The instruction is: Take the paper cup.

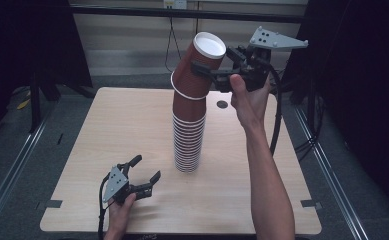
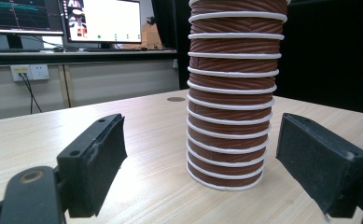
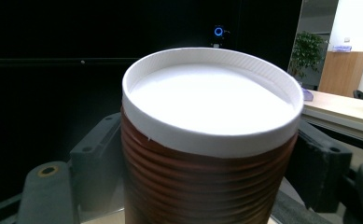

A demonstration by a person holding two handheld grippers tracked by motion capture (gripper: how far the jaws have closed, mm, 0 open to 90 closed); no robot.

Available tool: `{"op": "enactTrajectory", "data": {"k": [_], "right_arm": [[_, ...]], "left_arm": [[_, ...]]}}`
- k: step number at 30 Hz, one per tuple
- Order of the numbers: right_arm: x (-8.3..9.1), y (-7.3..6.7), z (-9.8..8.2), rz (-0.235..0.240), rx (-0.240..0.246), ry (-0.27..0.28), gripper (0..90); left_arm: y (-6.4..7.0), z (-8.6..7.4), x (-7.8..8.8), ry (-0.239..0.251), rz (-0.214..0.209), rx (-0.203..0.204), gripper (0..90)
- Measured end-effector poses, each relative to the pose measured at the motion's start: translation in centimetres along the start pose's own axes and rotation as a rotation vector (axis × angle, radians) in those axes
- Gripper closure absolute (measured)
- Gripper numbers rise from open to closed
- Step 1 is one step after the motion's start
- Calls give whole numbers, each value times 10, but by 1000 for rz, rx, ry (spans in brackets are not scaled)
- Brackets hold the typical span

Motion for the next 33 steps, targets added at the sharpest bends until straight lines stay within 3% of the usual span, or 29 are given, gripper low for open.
{"op": "enactTrajectory", "data": {"k": [2, 16, 33], "right_arm": [[1, 0, 1, 1, 6, -9, 213], [17, 2, 9, 8, -13, 73, 215], [43, 8, 10, -38, -19, 107, 215]], "left_arm": [[0, 0, 0, 0, 0, 0, 155], [0, 0, 0, 0, 0, 0, 154], [0, 0, 0, 0, 0, -1, 155]]}}
Point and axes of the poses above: each handheld gripper's, and its own axes: x roughly backward along the jaws, z roughly out of its top, y roughly to its right, the point moved 5 cm from there along -x, roughly forward along the jaws, and after that the axes turned 2 degrees about z, right-handed, at the moved point
